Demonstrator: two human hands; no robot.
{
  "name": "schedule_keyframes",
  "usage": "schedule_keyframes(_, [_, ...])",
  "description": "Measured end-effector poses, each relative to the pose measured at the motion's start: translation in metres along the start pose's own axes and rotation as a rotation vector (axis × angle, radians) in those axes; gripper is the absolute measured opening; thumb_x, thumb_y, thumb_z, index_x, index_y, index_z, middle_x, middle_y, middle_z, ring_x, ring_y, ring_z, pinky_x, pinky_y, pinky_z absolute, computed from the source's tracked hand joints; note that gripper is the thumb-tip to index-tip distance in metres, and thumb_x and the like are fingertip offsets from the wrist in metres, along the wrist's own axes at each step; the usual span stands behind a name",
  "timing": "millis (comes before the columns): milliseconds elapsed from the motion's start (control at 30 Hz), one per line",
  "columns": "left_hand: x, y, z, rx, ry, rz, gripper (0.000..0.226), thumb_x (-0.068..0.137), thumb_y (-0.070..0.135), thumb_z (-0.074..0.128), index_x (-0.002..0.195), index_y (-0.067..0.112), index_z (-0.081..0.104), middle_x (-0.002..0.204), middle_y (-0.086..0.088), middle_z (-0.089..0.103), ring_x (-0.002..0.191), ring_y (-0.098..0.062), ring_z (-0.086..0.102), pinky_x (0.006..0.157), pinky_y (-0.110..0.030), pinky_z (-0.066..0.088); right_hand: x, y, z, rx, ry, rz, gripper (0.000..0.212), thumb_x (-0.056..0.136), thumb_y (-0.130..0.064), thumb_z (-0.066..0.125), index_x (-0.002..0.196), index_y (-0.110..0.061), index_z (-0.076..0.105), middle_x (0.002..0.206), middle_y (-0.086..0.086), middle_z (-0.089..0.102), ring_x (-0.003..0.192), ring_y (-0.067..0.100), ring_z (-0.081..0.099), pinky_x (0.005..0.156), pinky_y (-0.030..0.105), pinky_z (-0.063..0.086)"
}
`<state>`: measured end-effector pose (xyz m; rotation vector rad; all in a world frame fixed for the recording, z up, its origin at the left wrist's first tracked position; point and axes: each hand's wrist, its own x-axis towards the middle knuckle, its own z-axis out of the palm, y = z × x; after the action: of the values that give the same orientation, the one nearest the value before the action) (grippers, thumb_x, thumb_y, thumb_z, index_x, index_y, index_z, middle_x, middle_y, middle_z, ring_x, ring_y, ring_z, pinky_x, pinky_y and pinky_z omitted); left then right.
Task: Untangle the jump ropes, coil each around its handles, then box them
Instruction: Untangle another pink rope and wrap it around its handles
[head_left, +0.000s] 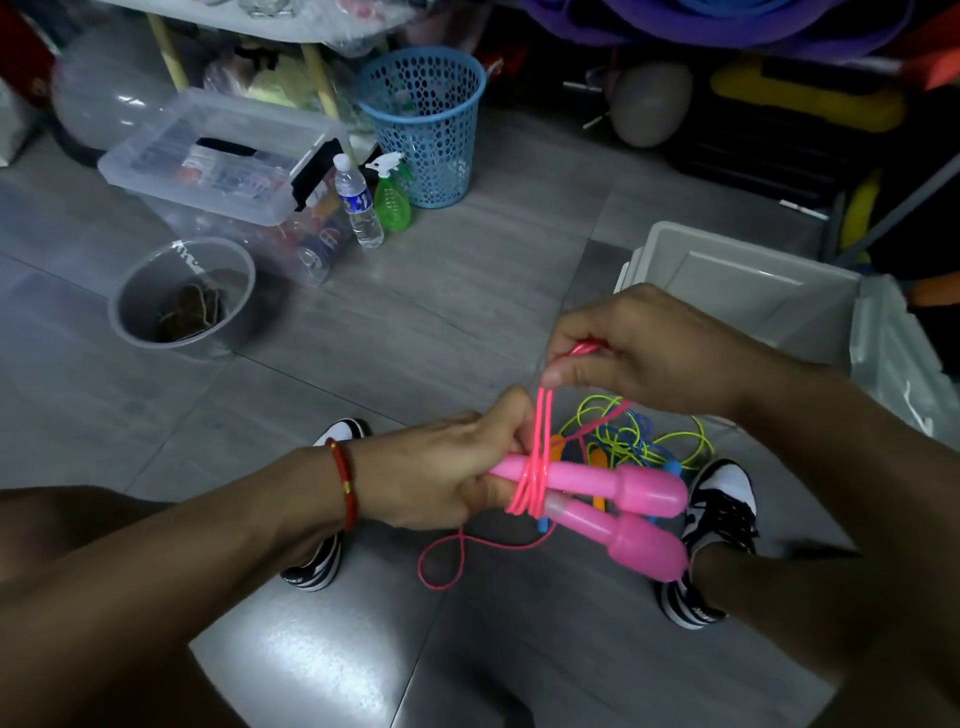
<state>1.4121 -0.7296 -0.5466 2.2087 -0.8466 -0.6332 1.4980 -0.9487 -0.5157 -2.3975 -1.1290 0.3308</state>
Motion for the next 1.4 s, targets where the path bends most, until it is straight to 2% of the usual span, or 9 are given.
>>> schedule_keyframes(167, [-0.007,0.028,-0.009,-0.04,0.125,0.111,0.037,0.095,0.008,0.063,0.099,0.017,0.027,0.077,0.001,0.043,0.062,-0.016,0.041,0.059,-0.032,0.039,0.001,0.015,0.003,0.509,-0.177,0.131,0.021,0.085,-0.042,0.073,0.08,-0.022,0.075,0.071,0.023,0.059,0.061,0.019,0.046,0.055,0.038,0.04])
schedule_keyframes(300, [-0.012,0.038,-0.016,-0.067,0.199,0.176,0.036,0.094,0.007,0.063,0.097,0.015,0.028,0.078,-0.008,0.042,0.06,-0.023,0.038,0.054,-0.038,0.036,0.009,0.009,0.015,0.597,-0.26,0.133,0.041,0.09,-0.044,0.069,0.094,-0.004,0.075,0.082,0.032,0.064,0.073,0.018,0.049,0.062,0.049,0.044])
schedule_keyframes(467, [-0.019,0.021,-0.029,-0.326,0.371,0.091,0.03,0.096,0.006,0.054,0.099,0.017,0.026,0.068,-0.005,0.042,0.058,-0.012,0.031,0.052,-0.024,0.028,-0.007,0.044,0.06,0.839,-0.095,0.352,0.018,0.097,0.002,0.055,0.105,-0.006,0.069,0.083,-0.004,0.074,0.077,0.005,0.068,0.077,0.032,0.057])
schedule_keyframes(600, [-0.012,-0.004,-0.035,-0.581,0.55,-0.099,0.039,0.095,-0.007,0.054,0.114,0.018,0.03,0.076,-0.01,0.065,0.059,-0.018,0.044,0.051,-0.021,0.038,-0.008,-0.015,0.058,0.849,-0.065,0.209,0.027,0.105,-0.019,0.045,0.096,-0.005,0.067,0.051,-0.006,0.037,0.046,0.007,0.032,0.049,0.026,0.025])
schedule_keyframes(800, [-0.005,-0.032,-0.025,-0.234,0.63,-0.305,0.035,0.08,0.019,0.055,0.115,0.024,0.058,0.084,0.0,0.07,0.062,-0.012,0.055,0.061,-0.03,0.045,-0.002,-0.036,0.07,0.731,-0.033,0.36,0.034,0.107,-0.025,0.043,0.088,-0.009,0.066,0.05,-0.01,0.045,0.045,0.008,0.036,0.047,0.018,0.034])
schedule_keyframes(933, [0.004,-0.034,-0.02,-0.056,0.712,-0.362,0.029,0.087,0.006,0.06,0.115,0.016,0.06,0.09,-0.006,0.069,0.076,-0.03,0.062,0.062,-0.027,0.036,0.004,-0.044,0.071,0.742,-0.049,0.478,0.036,0.108,-0.023,0.04,0.088,-0.01,0.067,0.082,0.009,0.071,0.068,0.013,0.061,0.069,0.026,0.051])
schedule_keyframes(1067, [0.017,-0.033,-0.018,0.195,0.801,-0.347,0.031,0.088,-0.002,0.061,0.118,0.002,0.056,0.096,-0.022,0.07,0.092,-0.046,0.063,0.062,-0.025,0.024,0.015,-0.049,0.073,0.908,0.132,0.648,0.036,0.107,-0.016,0.038,0.101,0.002,0.068,0.064,0.004,0.061,0.051,0.013,0.055,0.062,0.029,0.054])
schedule_keyframes(1267, [0.029,-0.017,-0.015,0.411,0.805,-0.218,0.035,0.08,-0.011,0.057,0.114,0.0,0.053,0.086,-0.02,0.062,0.075,-0.045,0.058,0.059,-0.03,0.024,0.026,-0.059,0.057,1.0,0.356,0.79,0.022,0.095,-0.018,0.054,0.091,-0.005,0.071,0.048,-0.009,0.053,0.037,0.002,0.038,0.045,0.025,0.028])
schedule_keyframes(1400, [0.03,-0.003,-0.007,0.6,0.784,-0.107,0.036,0.086,0.001,0.038,0.12,0.007,0.045,0.094,-0.016,0.057,0.079,-0.037,0.052,0.066,-0.039,0.038,0.022,-0.059,0.044,1.033,0.461,0.852,0.044,0.089,-0.056,0.064,0.078,-0.014,0.069,0.041,-0.011,0.044,0.03,0.003,0.033,0.039,0.023,0.023])
